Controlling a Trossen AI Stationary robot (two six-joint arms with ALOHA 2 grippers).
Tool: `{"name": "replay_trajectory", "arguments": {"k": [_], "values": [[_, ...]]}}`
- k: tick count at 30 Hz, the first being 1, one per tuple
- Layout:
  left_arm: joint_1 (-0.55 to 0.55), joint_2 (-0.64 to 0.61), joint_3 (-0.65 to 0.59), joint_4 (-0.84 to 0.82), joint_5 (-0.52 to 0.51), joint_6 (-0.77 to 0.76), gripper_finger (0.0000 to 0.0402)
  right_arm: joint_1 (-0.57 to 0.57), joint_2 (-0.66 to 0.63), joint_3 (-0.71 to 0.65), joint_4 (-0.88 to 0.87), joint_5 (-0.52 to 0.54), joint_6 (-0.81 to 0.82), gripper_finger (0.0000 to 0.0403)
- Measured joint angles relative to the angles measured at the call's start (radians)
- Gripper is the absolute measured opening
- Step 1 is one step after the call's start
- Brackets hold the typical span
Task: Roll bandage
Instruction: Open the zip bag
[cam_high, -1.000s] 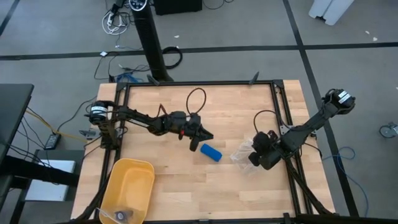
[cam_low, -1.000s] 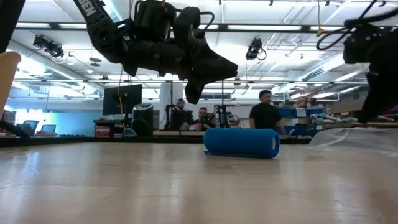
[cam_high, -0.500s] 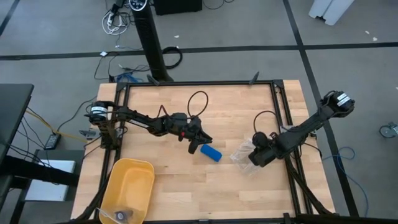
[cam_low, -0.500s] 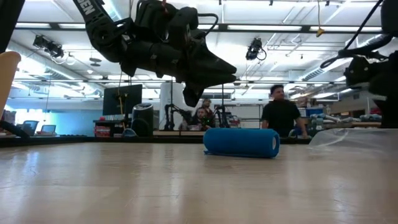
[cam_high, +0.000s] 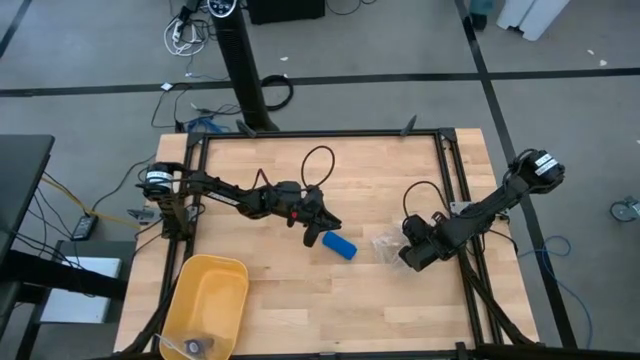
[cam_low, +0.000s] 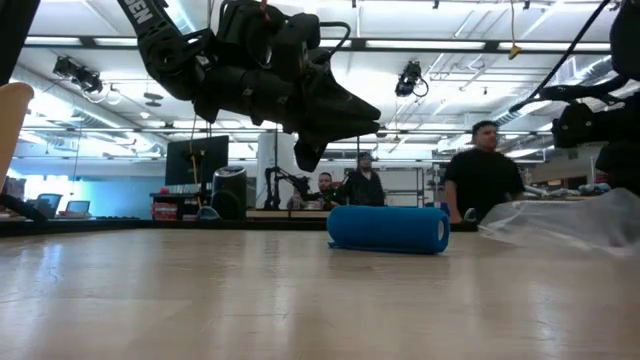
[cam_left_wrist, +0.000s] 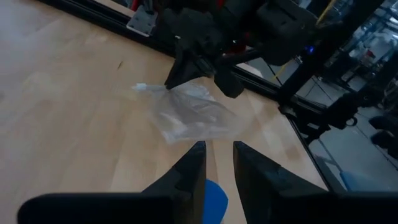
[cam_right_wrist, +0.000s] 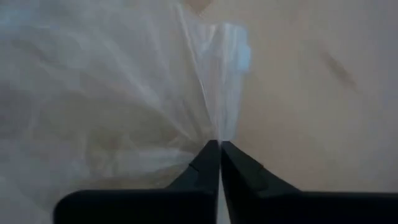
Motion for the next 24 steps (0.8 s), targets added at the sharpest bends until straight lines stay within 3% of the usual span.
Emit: {"name": "replay_trajectory", "arguments": {"k": [6, 13, 18, 24], "values": [[0.010, 0.000, 0.000, 0.078, -0.041, -0.086, 0.0088, 0.000, -0.009, 0.121, -0.125, 0.132, -0.136, 0.0020], [0.010, 0.000, 0.047, 0.103, -0.039, -0.087, 0.0102, -0.004, -0.005, 0.322, -0.146, 0.372, -0.601, 0.0007], [0.001, 0.000, 0.088, 0.028, -0.042, -0.046, 0.0125, -0.022, -0.005, 0.421, -0.120, 0.526, -0.888, 0.0004], [-0.014, 0.000, 0.109, 0.023, -0.089, -0.008, 0.0150, -0.055, -0.005, 0.449, -0.043, 0.586, -1.104, 0.0004]]}}
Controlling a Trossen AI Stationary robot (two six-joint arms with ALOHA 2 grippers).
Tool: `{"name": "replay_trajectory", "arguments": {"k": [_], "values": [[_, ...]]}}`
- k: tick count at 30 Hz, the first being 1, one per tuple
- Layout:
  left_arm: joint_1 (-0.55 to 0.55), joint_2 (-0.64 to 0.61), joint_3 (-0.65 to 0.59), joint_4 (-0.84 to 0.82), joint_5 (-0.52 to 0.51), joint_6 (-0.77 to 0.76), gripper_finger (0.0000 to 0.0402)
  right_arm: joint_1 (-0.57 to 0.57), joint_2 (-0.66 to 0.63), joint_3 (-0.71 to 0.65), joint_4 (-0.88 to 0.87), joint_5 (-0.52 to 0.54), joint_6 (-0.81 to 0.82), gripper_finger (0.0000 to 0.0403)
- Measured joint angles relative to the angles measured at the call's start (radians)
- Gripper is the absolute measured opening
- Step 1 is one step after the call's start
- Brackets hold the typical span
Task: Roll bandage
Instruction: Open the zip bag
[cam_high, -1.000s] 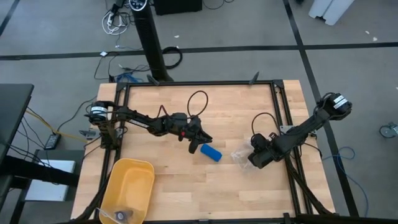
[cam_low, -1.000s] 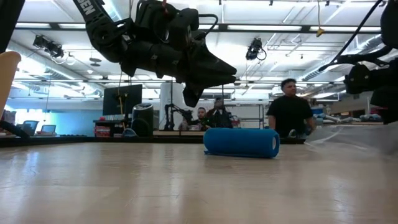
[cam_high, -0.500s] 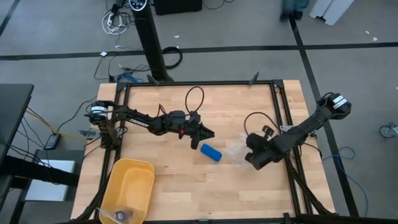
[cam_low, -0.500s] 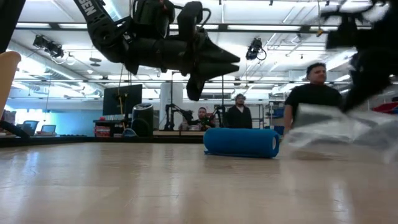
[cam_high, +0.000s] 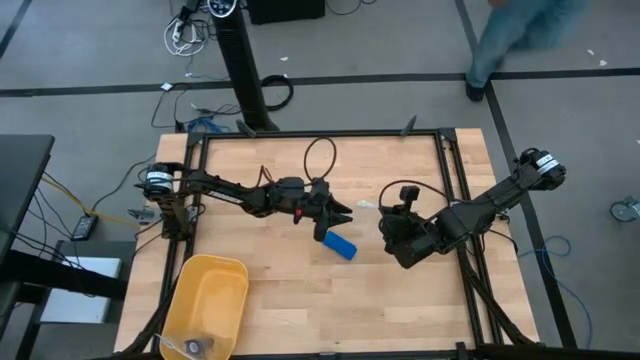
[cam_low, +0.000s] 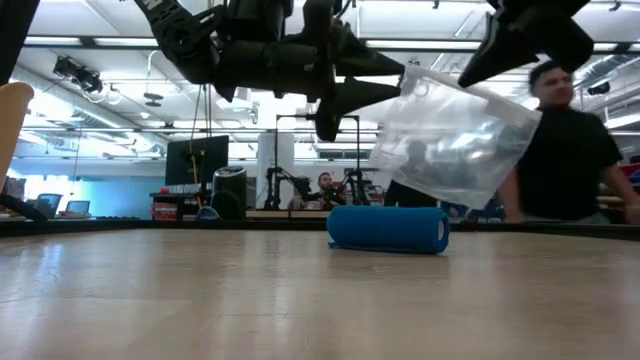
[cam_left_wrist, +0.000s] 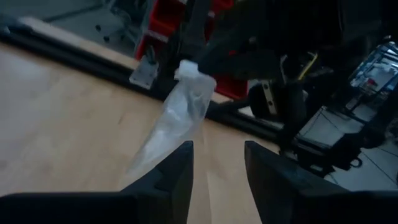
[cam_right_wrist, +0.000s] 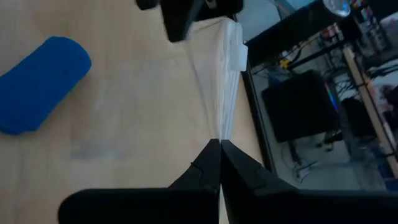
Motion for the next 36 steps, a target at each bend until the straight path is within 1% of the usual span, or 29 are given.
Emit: {"name": "replay_trajectory", "arguments": {"k": [3, 8, 15, 18, 20, 24, 26, 28, 31, 36], "values": [[-0.012, 0.000, 0.000, 0.024, -0.037, 0.047, 0.0154, -0.008, 0.000, 0.000, 0.025, 0.003, -0.044, 0.0004], [-0.044, 0.000, 0.000, 0.059, -0.109, 0.162, 0.0154, -0.011, 0.000, 0.000, 0.031, 0.003, -0.070, 0.0004], [-0.101, -0.005, 0.000, 0.059, -0.277, 0.390, 0.0154, -0.011, 0.000, 0.000, 0.031, 0.003, -0.070, 0.0004], [-0.121, -0.007, 0.000, 0.057, -0.355, 0.443, 0.0153, -0.011, 0.000, 0.000, 0.031, 0.003, -0.070, 0.0004], [-0.122, -0.007, 0.000, 0.056, -0.363, 0.432, 0.0153, -0.011, 0.000, 0.000, 0.032, 0.002, -0.070, 0.0004], [-0.117, -0.007, 0.019, -0.001, -0.362, 0.333, 0.0153, -0.011, 0.000, 0.000, 0.033, 0.002, -0.070, 0.0003], [-0.112, -0.008, 0.040, -0.035, -0.343, 0.291, 0.0152, -0.011, 0.000, 0.000, 0.037, 0.002, -0.071, 0.0003], [-0.107, -0.008, 0.064, -0.057, -0.300, 0.259, 0.0152, -0.011, 0.000, 0.000, 0.037, 0.002, -0.071, 0.0005], [-0.106, -0.008, 0.091, -0.086, -0.284, 0.253, 0.0152, -0.011, 0.000, 0.000, 0.038, -0.002, -0.071, 0.0005], [-0.104, -0.008, 0.098, -0.096, -0.291, 0.251, 0.0152, -0.011, 0.000, 0.000, 0.041, -0.002, -0.071, 0.0002]]}}
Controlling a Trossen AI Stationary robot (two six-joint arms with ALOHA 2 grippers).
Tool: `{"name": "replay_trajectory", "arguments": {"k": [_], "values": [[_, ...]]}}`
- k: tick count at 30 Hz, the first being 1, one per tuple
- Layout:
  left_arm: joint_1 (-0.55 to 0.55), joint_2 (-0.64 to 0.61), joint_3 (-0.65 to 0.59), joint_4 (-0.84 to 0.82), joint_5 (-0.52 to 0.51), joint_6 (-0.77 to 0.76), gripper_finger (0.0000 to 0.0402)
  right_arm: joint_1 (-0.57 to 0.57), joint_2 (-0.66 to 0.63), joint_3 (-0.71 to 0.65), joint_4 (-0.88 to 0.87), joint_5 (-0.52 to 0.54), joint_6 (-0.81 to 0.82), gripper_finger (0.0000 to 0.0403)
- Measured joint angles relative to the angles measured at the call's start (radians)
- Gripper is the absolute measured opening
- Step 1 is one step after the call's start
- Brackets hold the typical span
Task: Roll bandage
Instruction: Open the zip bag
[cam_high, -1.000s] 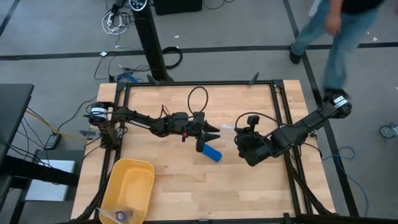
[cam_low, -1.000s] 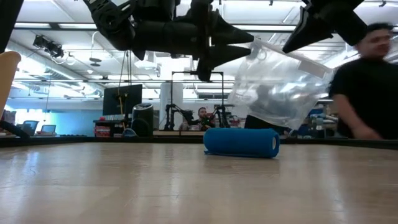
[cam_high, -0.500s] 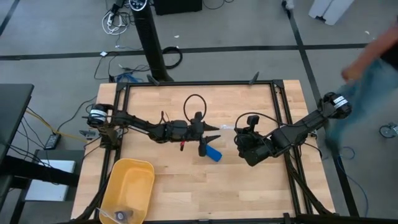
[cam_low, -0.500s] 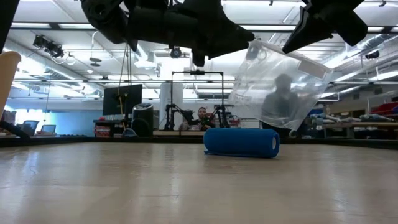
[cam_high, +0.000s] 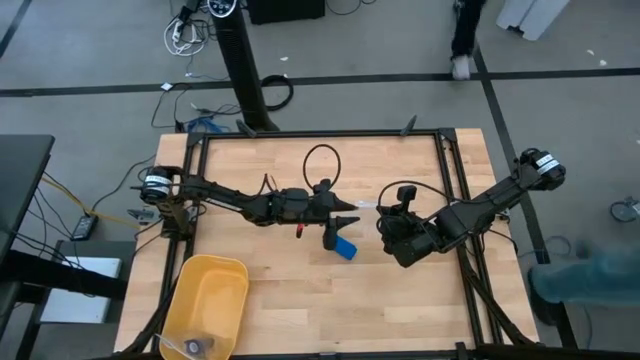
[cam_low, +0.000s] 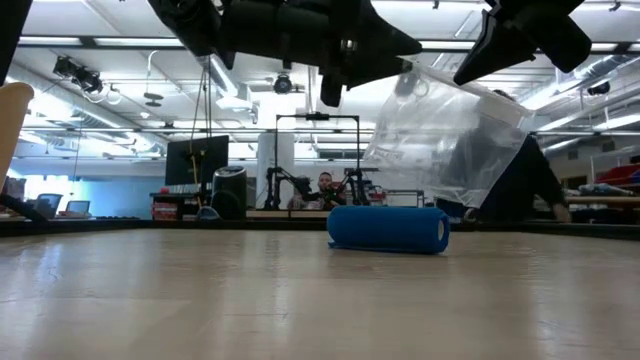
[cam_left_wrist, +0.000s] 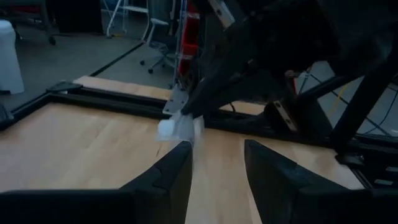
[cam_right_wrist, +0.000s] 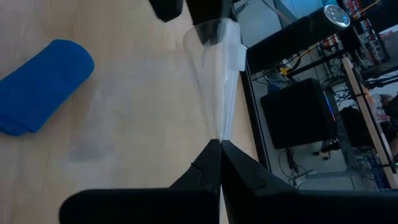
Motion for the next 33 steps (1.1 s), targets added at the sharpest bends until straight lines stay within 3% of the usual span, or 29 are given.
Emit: {"name": "replay_trajectory", "arguments": {"k": [8, 17, 26, 33], "values": [[0.002, 0.000, 0.000, -0.031, -0.088, 0.062, 0.0117, 0.000, 0.000, 0.000, 0.022, -0.016, -0.002, 0.0003], [0.002, 0.000, 0.000, -0.030, -0.082, 0.149, 0.0013, 0.000, 0.000, 0.000, 0.079, -0.038, -0.044, 0.0006], [0.003, 0.000, 0.000, -0.031, -0.082, 0.195, 0.0004, 0.000, 0.000, 0.000, 0.088, -0.055, -0.034, 0.0008], [0.003, 0.000, 0.000, -0.048, -0.099, 0.260, 0.0003, 0.000, 0.000, 0.000, 0.126, -0.055, -0.017, 0.0040]]}}
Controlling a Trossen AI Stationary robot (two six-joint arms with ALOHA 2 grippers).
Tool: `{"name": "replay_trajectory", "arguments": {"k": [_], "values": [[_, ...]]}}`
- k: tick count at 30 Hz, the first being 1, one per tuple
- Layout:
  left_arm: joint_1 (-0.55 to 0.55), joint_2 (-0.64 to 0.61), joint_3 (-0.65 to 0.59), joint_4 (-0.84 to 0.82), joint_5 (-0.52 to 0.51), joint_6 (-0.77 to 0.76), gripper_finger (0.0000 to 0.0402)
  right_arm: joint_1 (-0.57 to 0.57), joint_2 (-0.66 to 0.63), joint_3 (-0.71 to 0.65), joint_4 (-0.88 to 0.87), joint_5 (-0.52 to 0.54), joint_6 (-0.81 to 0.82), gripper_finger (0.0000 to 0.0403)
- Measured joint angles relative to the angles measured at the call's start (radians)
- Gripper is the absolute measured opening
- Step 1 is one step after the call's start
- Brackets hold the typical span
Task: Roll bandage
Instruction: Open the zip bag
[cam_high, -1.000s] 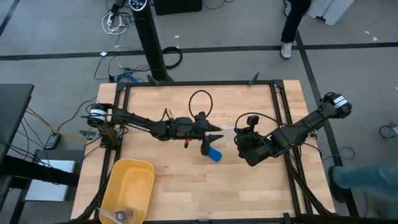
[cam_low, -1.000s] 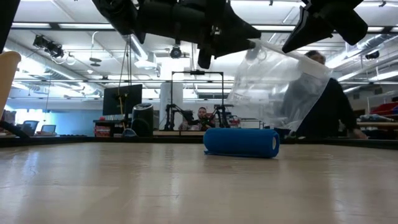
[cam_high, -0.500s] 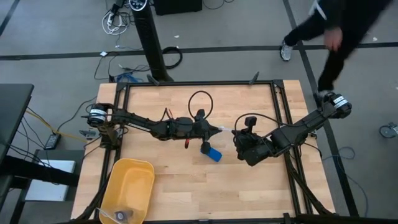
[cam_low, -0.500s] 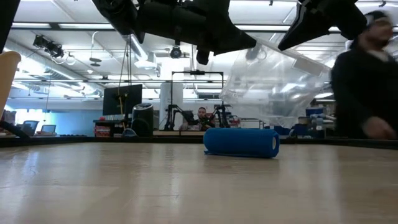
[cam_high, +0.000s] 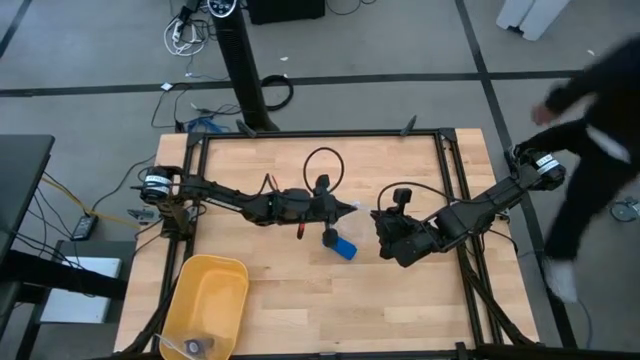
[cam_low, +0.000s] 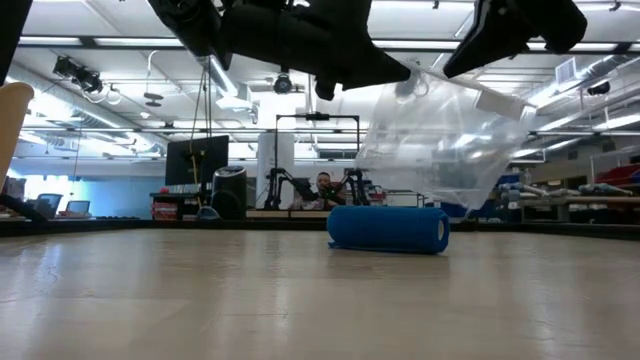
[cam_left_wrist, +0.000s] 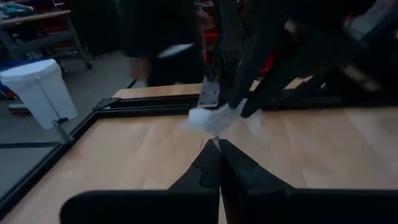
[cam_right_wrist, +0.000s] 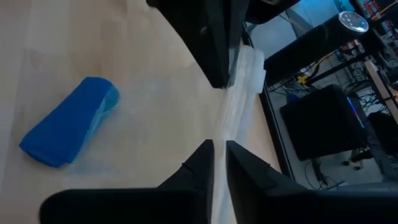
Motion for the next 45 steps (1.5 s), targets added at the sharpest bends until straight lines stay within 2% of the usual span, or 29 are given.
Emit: {"name": "replay_trajectory", "arguments": {"k": [10, 19, 27, 36, 42, 45], "values": [[0.000, 0.000, 0.000, -0.048, -0.066, 0.095, 0.0002, -0.016, 0.000, 0.000, 0.003, -0.026, 0.079, 0.0108], [-0.004, 0.000, -0.001, -0.092, -0.089, 0.161, 0.0002, -0.061, 0.000, 0.000, 0.083, -0.129, 0.080, 0.0120], [-0.043, 0.000, -0.001, -0.193, -0.286, 0.407, 0.0001, -0.120, -0.005, 0.000, 0.107, -0.191, 0.069, 0.0120], [-0.087, 0.000, -0.001, -0.226, -0.300, 0.499, 0.0001, -0.217, 0.000, -0.001, 0.335, -0.430, -0.047, 0.0119], [-0.123, -0.001, -0.037, -0.221, -0.301, 0.590, 0.0001, -0.240, 0.000, -0.001, 0.343, -0.473, -0.148, 0.0123], [-0.141, -0.001, -0.045, -0.217, -0.301, 0.627, 0.0001, -0.264, 0.000, -0.001, 0.334, -0.590, -0.194, 0.0123]]}}
